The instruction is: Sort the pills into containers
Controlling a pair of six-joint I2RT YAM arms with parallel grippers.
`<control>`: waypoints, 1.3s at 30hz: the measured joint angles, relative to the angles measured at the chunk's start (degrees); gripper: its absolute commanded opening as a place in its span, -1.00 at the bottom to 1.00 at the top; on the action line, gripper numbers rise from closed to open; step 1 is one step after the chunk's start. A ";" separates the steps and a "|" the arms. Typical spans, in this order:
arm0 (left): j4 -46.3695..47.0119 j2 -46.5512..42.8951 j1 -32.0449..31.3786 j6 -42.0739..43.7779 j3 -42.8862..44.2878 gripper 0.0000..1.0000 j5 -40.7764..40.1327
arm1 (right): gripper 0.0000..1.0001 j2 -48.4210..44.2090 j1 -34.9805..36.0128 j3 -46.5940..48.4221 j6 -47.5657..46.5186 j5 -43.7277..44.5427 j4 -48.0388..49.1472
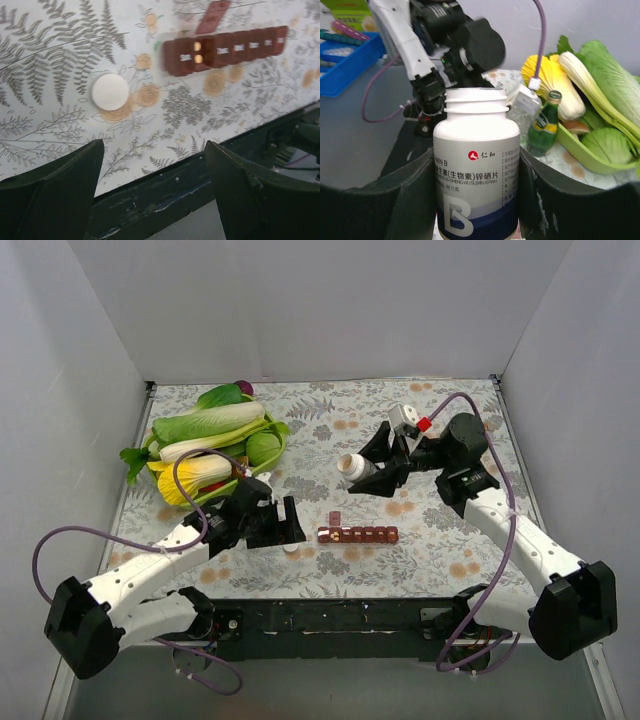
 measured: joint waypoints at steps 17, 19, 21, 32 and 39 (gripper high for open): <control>-7.41 30.10 -12.72 -13.57 8.98 0.43 -24.04 | -0.89 -3.21 -5.31 -12.24 29.49 -6.14 37.00; -8.09 30.95 -13.00 -14.27 9.07 0.27 -25.90 | -0.89 -3.21 -5.62 -12.66 29.46 -6.19 37.03; -8.55 31.23 -13.00 -14.64 9.42 0.26 -27.17 | -0.89 -3.21 -5.77 -12.87 29.44 -6.27 36.85; -7.52 34.18 -13.00 -14.12 12.00 0.04 -28.98 | -0.90 -3.21 -6.82 -12.87 28.92 -6.45 36.26; -7.17 34.18 -13.00 -13.55 12.00 -0.33 -28.96 | -0.90 -3.23 -7.13 -12.87 28.59 -6.54 35.41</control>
